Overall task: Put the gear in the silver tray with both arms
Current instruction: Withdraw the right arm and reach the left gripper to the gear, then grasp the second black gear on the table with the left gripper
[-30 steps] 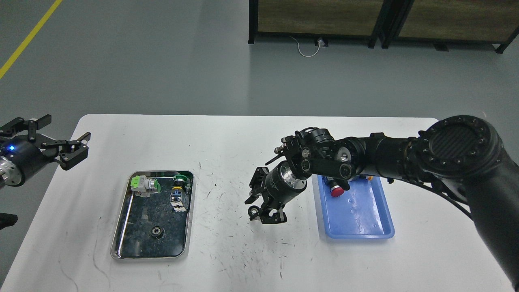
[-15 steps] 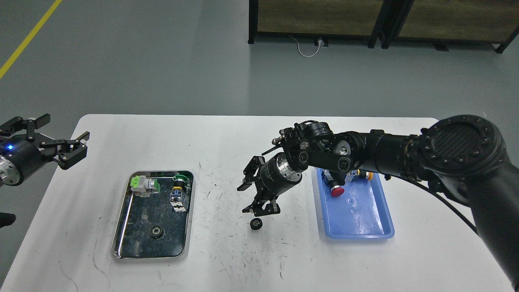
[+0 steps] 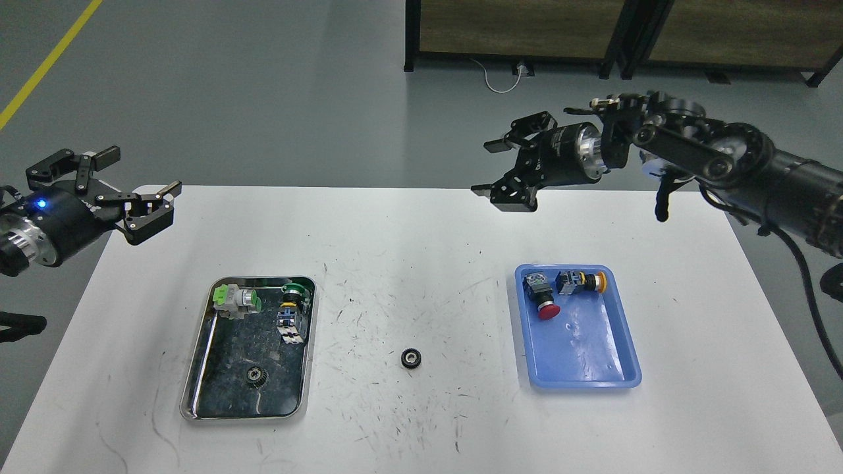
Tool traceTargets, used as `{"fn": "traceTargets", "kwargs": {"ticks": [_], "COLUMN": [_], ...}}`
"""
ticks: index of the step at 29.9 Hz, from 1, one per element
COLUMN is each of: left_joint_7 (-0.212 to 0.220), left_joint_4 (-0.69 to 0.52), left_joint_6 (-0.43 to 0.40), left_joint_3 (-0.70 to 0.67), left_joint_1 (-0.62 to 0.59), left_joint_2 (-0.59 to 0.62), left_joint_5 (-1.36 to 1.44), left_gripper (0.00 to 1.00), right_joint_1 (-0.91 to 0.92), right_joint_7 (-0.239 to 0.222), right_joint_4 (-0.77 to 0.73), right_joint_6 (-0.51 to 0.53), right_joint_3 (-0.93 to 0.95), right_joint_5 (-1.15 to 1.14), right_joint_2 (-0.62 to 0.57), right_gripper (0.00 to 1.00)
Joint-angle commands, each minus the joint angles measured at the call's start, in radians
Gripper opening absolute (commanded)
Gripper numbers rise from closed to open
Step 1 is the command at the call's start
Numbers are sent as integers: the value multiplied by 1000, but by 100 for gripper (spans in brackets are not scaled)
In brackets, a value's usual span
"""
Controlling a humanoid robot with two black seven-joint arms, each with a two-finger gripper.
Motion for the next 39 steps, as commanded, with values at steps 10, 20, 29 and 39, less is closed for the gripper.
{"fn": "traceTargets", "kwargs": {"ticks": [10,20,29,39], "left_joint_7": [-3,-54,-109,-115], "left_joint_4": [-7,48,238,410], "left_joint_6": [-87,-64,-48,-50], "left_joint_3": [126,311,367,357], "left_joint_1": [-89,-57,63,89], "left_joint_2": [-241,-526,-736,-795], "left_joint_5": [104,227,348,319], "left_gripper": [98,98,98,98], "right_joint_1": [-10,-10,-26,-46], "right_joint_7": [-4,-3,-3,-3], "right_joint_4": [-59,-80,-81,-84], "right_joint_6": [0,0,0,0], "right_joint_3": [244,275,275,275], "right_joint_5": [104,120,120,118], "right_joint_2": [-308,-400,-409,-406], "right_gripper": [80,82,83,83]}}
